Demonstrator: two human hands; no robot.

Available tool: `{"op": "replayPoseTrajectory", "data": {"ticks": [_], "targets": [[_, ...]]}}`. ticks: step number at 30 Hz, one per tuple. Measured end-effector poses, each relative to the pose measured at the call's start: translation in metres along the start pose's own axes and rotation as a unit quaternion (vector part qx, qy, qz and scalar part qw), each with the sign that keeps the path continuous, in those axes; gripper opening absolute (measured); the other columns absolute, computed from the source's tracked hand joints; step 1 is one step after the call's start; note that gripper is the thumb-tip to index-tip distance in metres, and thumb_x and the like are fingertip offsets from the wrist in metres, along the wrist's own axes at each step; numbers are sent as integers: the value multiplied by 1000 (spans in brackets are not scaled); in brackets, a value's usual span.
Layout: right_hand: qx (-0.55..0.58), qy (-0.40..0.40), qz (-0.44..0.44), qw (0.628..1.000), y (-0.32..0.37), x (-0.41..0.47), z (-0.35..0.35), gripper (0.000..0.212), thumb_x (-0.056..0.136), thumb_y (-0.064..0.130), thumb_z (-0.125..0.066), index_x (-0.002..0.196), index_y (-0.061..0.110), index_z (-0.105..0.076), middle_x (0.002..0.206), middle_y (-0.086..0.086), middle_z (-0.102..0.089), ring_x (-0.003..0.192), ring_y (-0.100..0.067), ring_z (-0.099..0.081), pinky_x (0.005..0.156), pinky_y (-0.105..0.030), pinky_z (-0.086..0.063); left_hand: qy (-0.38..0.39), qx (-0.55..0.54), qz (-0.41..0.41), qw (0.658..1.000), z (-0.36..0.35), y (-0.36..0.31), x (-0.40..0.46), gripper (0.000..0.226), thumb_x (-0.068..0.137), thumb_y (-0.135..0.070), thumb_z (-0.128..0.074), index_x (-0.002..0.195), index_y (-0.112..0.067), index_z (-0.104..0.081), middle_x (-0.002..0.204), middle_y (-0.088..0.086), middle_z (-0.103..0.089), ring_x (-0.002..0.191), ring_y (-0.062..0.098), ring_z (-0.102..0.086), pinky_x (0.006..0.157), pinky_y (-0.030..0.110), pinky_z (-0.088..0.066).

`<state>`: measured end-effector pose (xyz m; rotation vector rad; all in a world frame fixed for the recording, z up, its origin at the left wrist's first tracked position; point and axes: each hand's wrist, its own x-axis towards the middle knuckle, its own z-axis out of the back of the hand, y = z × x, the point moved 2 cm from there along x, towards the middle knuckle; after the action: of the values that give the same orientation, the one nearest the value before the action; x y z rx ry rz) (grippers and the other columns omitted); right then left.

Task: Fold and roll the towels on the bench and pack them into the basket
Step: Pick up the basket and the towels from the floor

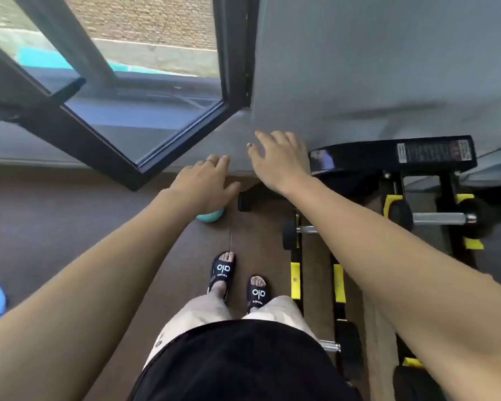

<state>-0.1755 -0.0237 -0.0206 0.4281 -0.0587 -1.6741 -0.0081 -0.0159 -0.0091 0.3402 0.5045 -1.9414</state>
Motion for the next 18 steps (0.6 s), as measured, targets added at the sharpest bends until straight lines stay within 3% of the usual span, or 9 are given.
{"op": "replayPoseTrajectory", "data": {"ticks": [8,18], "targets": [[-67,109,71,989,39,-19,-77,56,103,52,-23,153,29,-36,151,-8,-44,140,-30,-33,113,-47,-25,68,-67,157,983,-79,53,-76,66,100,-54,-38,154,-16,-27,153,14,-38,134,35,-45,106,47,-42],[-158,202,190,948,103,-65,-145,52,102,47,-25,146,26,-43,141,-12,-52,130,-34,-42,108,-50,-32,43,-149,273,950,-137,66,-158,62,100,-52,-39,149,-14,-32,152,13,-38,132,35,-46,102,46,-41]]}}
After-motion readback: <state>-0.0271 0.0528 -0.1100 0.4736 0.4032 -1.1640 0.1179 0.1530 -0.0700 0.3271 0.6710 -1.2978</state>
